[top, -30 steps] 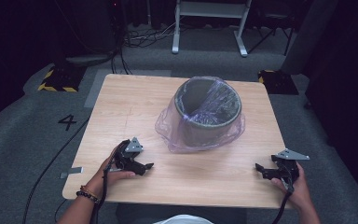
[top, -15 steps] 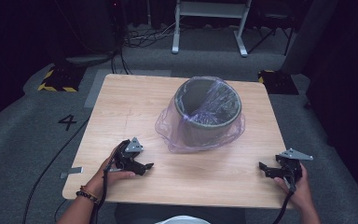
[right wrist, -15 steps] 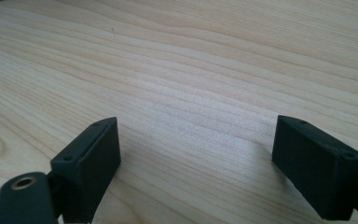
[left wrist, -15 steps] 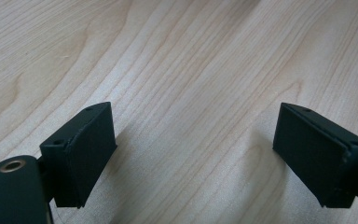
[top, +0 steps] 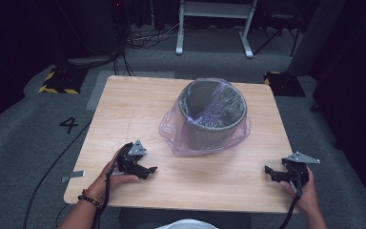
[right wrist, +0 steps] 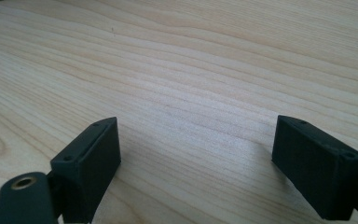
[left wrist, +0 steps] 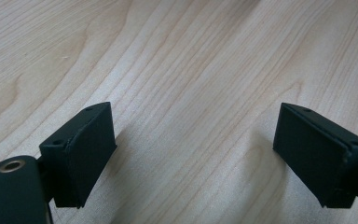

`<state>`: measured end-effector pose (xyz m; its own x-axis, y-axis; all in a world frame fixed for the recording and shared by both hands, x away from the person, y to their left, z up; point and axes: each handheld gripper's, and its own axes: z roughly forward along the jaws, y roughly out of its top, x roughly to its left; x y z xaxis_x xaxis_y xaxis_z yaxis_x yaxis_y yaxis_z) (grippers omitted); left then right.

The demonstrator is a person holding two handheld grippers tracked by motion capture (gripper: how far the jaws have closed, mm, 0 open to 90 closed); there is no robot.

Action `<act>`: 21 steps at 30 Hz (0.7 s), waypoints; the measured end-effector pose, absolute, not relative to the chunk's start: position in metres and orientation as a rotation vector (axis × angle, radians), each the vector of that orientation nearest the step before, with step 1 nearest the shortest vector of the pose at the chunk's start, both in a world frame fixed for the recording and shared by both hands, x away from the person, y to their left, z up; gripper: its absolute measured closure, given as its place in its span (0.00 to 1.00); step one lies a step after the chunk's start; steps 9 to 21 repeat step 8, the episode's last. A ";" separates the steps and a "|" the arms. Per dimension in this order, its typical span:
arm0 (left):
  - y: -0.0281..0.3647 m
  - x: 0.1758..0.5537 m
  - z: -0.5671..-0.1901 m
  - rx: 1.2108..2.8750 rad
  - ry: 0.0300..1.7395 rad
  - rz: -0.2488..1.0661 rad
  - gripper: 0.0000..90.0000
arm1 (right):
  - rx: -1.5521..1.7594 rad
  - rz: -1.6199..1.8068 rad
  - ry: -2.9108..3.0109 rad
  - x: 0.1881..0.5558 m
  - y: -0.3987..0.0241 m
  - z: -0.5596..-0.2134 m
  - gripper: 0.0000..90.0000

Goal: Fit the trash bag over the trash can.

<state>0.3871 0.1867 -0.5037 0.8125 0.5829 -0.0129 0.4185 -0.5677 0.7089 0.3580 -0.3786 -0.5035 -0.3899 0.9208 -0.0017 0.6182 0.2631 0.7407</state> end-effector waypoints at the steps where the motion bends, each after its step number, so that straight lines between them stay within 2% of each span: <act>1: 0.187 0.387 -0.504 2.256 0.732 0.287 0.14 | 1.390 0.931 2.104 0.358 -0.379 -0.504 0.17; 21: 0.186 0.388 -0.504 2.257 0.733 0.288 0.14 | 1.392 0.930 2.104 0.358 -0.379 -0.503 0.17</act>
